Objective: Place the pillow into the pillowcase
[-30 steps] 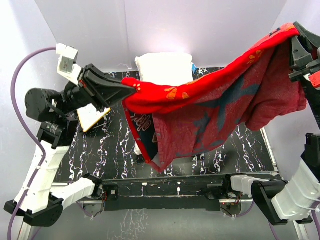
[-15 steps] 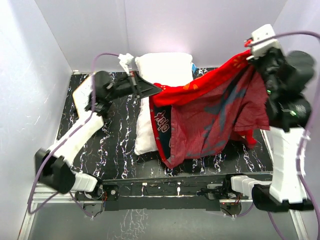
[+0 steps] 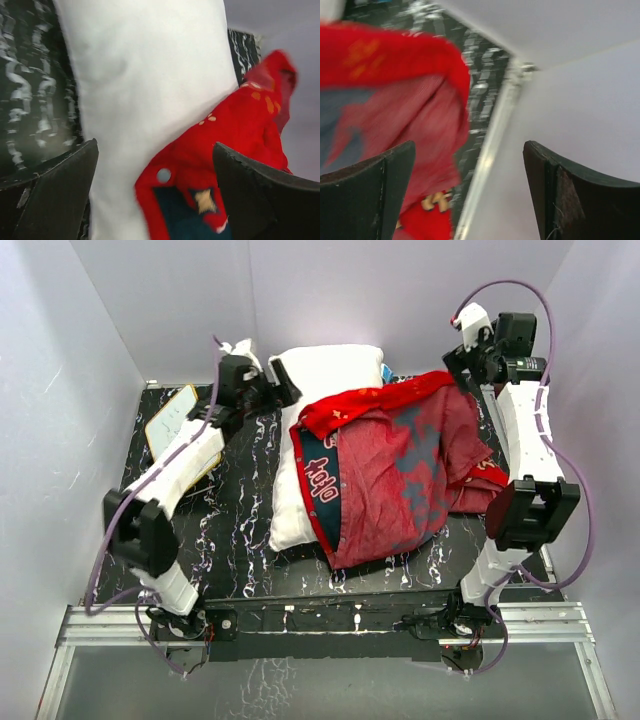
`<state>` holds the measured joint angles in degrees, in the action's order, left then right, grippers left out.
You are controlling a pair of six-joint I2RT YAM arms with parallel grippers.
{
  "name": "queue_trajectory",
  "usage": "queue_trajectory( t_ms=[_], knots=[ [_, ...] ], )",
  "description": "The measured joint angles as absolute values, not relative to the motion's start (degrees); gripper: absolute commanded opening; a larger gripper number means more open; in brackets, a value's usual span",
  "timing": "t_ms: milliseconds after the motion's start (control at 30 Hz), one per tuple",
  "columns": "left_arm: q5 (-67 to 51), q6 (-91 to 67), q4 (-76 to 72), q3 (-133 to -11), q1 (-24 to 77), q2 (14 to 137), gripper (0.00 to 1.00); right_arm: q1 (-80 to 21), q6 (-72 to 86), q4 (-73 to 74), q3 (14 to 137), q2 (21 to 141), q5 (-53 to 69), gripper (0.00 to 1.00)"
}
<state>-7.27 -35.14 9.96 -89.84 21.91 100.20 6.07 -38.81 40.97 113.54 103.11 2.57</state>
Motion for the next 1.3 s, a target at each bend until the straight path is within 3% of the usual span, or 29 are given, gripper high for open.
queue_trajectory(
  t_ms=[67,200,367,500,700,900,1033,1200,1267,1300],
  knots=[
    [-2.50,-31.62,10.66,-86.74,21.41,93.58,0.97,6.42,-37.30,43.33,110.08,101.93,10.39,0.99],
    [-0.75,-24.67,11.16,-78.48,20.51,76.51,0.96,6.44,-36.27,43.29,91.33,90.13,26.33,0.99],
    [-8.45,-22.11,10.79,-64.45,20.45,56.95,0.96,6.28,-37.52,42.78,71.26,70.94,45.32,0.99],
    [-15.77,-24.43,11.40,-50.83,20.49,50.70,0.97,6.20,-40.36,41.21,60.49,62.89,55.51,0.99],
    [-19.40,-27.97,15.03,-38.39,20.45,50.72,0.97,6.15,-42.94,39.22,50.87,65.60,59.35,0.99],
    [-23.29,-28.10,9.78,-41.41,20.45,58.85,0.97,5.67,-53.15,42.87,50.50,71.05,65.17,0.99],
    [-24.56,-27.77,7.92,-45.76,20.29,67.61,0.97,4.47,-48.69,39.24,52.34,73.41,62.26,0.98],
    [-24.34,-27.46,6.42,-53.32,19.59,76.62,0.83,0.19,-41.36,32.56,54.61,76.34,55.64,0.85],
    [-24.45,-27.75,5.04,-54.28,19.53,79.57,0.73,-3.22,-39.16,31.14,54.54,77.93,52.58,0.70],
    [-24.51,-27.99,4.73,-54.26,19.44,80.77,0.65,-4.47,-38.22,30.70,54.52,78.59,51.22,0.57]
  ],
)
